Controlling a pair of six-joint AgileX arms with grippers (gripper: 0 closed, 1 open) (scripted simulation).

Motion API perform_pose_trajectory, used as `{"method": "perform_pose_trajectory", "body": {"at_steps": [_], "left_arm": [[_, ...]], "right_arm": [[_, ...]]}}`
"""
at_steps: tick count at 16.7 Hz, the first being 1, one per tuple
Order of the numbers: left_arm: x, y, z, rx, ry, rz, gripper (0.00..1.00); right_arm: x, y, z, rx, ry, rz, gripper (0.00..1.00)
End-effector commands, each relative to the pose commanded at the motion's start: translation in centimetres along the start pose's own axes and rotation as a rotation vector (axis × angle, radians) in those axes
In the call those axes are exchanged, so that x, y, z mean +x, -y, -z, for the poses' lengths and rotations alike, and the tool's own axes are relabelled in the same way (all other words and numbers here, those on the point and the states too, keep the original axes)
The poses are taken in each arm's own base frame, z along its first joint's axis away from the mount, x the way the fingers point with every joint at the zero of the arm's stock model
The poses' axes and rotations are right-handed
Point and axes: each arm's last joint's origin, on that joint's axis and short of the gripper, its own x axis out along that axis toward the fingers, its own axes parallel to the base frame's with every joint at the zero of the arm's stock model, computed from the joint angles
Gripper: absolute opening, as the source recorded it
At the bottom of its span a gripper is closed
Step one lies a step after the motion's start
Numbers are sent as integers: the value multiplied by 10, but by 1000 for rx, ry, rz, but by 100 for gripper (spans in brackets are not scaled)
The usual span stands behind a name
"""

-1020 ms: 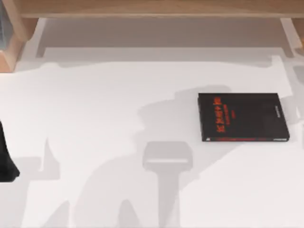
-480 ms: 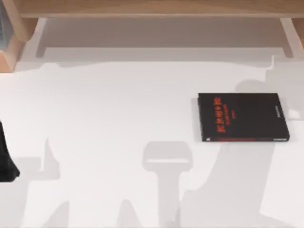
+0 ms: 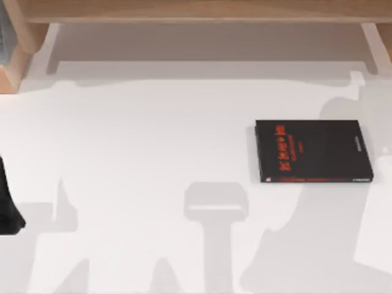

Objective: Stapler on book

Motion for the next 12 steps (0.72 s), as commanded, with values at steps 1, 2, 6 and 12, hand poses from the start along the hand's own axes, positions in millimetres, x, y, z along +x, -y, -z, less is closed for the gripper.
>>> {"method": "perform_pose_trajectory", "body": {"at_steps": [1, 2, 6, 12], "left_arm": [[0, 0, 0, 0, 0, 0, 100], [0, 0, 0, 0, 0, 0, 100], [0, 0, 0, 0, 0, 0, 100], [0, 0, 0, 0, 0, 0, 100]], "right_arm": [[1, -2, -2, -4, -2, -1, 100], [1, -2, -2, -4, -2, -1, 100], [3, -2, -1, -2, 0, 0, 100], [9, -2, 1, -1, 0, 0, 100]]}}
